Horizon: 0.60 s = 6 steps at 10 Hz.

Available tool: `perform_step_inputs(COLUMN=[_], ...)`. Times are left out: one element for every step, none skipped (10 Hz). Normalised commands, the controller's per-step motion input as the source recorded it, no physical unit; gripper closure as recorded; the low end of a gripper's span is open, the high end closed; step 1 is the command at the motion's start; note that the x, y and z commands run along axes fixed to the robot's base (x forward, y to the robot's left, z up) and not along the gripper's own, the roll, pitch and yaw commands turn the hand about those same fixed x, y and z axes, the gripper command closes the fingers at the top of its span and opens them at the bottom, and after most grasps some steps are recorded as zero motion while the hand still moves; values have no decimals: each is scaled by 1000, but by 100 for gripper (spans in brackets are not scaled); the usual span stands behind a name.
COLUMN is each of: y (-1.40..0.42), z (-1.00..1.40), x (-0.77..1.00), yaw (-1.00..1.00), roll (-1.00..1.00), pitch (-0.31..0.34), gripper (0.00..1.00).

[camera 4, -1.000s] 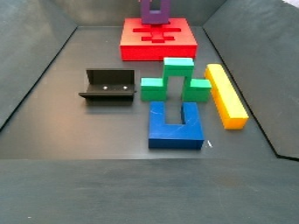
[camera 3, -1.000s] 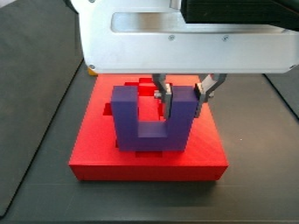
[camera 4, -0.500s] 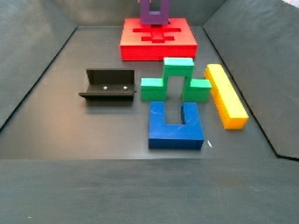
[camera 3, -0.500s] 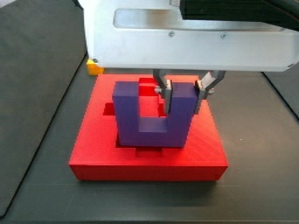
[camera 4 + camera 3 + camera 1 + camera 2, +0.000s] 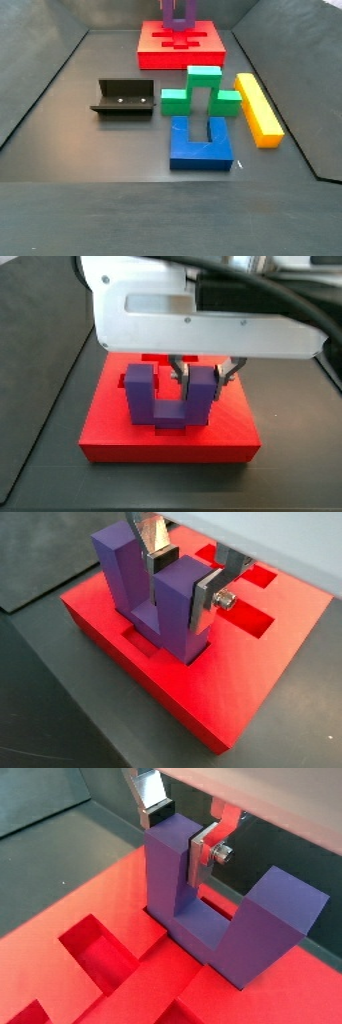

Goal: Pick up the purple object. Move up. Move to above the board. Insert the purple object.
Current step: Insert the purple object.

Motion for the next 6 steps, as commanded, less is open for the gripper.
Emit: perform_step_inputs(y=[80,114,126,120,0,0], z=[-509,-503,-583,-671,-329,0], x=[31,0,0,0,0,0], yaw=[0,46,114,137,149,0], roll=[-134,-201,-226,-164,0,0], pitch=[7,19,20,0,0,0], gripper=[100,100,100,100,100,100])
